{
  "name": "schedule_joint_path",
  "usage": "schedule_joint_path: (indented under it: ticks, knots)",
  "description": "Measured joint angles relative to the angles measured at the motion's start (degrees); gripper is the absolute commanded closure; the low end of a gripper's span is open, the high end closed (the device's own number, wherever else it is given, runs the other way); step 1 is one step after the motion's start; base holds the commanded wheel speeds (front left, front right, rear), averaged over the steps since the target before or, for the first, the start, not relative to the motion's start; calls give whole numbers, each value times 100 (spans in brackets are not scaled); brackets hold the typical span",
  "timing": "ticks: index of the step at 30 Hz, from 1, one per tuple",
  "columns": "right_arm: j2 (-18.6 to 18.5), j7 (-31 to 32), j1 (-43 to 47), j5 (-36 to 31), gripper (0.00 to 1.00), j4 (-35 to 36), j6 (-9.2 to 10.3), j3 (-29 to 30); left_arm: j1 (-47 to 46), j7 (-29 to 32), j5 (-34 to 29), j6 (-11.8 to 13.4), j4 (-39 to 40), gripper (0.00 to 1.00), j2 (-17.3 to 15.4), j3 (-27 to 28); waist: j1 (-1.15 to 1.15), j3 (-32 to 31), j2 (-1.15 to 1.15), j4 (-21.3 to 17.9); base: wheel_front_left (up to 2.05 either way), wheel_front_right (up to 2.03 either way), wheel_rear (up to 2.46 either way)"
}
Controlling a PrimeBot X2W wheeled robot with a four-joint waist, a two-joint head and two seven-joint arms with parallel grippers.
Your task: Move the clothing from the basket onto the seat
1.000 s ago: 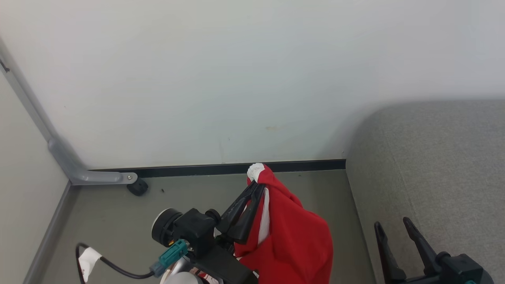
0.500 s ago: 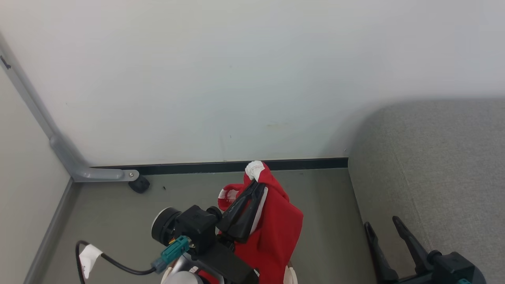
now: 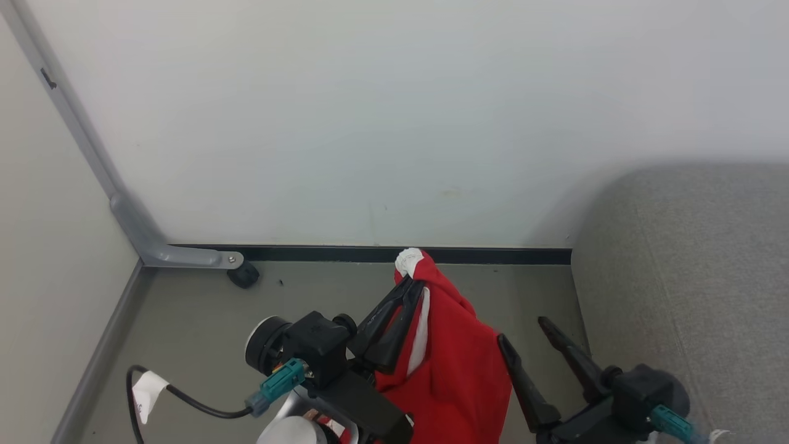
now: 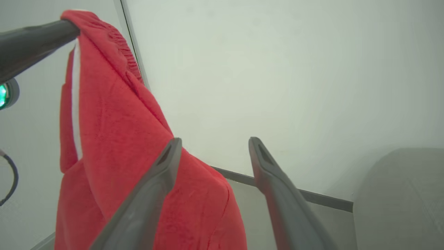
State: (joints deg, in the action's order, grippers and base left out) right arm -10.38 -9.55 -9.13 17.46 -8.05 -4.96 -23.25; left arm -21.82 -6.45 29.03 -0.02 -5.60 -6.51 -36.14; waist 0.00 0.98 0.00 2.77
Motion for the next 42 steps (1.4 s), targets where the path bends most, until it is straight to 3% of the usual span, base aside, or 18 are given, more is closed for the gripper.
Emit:
schedule_joint_path:
  ticks: [15,28,36,37,38,39,40,42]
  knots:
    - [219,354,-626,68,0,-666,-210,-990,-34,81,5,-51,16,100,40,-71,0,37,0,392,0,0,0]
    - [294,494,-1127,487,0,-1165,-211,-2012,-35,89,5,-51,109,100,36,-115,0,53,0,487,0,0,0]
    - [413,419,-1337,537,0,-1557,-212,-2151,-35,131,5,-51,163,100,43,-153,0,70,0,517,0,0,0]
    - [432,385,-1363,539,5,-1619,-212,-2120,-35,132,5,-51,169,100,43,-155,0,72,0,519,0,0,0]
    - [449,361,-1383,539,45,-1669,-212,-2076,-35,132,5,-51,179,100,43,-156,0,74,0,522,0,0,0]
    - [457,330,-1396,548,59,-1703,-212,-2041,-35,132,5,-51,191,100,43,-157,0,76,0,525,0,0,0]
    - [464,298,-1404,566,99,-1746,-211,-2017,-35,132,5,-51,200,100,43,-158,0,78,0,528,0,0,0]
    - [470,233,-1407,573,100,-1830,-212,-1991,-35,132,5,-51,212,100,43,-158,0,81,0,533,0,0,0]
